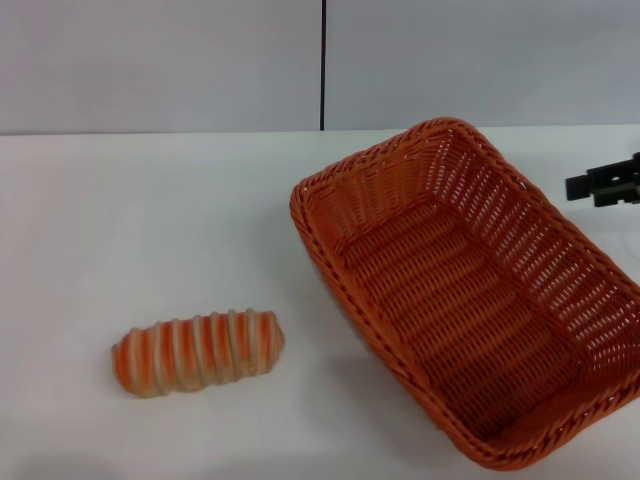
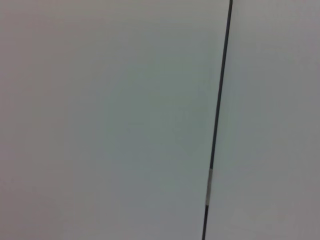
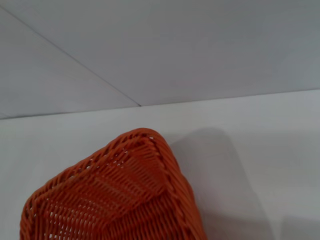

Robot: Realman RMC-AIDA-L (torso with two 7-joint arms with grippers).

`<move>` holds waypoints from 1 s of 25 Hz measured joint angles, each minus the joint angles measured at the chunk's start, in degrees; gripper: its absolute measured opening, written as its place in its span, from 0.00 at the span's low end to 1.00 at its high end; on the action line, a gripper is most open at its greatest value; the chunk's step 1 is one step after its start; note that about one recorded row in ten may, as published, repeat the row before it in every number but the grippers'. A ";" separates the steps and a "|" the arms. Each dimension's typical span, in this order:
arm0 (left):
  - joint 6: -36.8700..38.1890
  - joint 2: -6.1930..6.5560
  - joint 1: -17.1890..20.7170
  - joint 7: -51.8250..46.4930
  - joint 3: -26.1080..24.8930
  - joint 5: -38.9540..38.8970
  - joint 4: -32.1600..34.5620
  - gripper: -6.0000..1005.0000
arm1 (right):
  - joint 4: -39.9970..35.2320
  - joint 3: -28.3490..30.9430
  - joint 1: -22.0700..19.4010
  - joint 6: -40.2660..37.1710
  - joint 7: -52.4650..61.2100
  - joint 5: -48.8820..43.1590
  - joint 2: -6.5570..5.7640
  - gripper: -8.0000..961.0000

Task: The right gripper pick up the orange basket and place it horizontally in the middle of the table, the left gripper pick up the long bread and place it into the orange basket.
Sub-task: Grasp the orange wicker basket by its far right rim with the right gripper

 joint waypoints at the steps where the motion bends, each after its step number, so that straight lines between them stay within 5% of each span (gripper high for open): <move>1: 0.00 0.00 0.00 0.00 0.00 0.00 0.00 0.52 | 0.98 -0.15 0.48 -0.86 -0.16 -0.10 -0.05 0.61; 17: -0.44 0.03 0.21 0.07 -0.10 0.10 0.28 0.52 | 13.24 -5.30 5.80 -7.34 -3.31 -0.18 0.64 0.60; 25: -0.44 0.07 0.27 0.09 -0.10 -0.24 0.49 0.52 | 13.63 -7.28 6.59 -7.98 -3.16 -0.22 1.26 0.60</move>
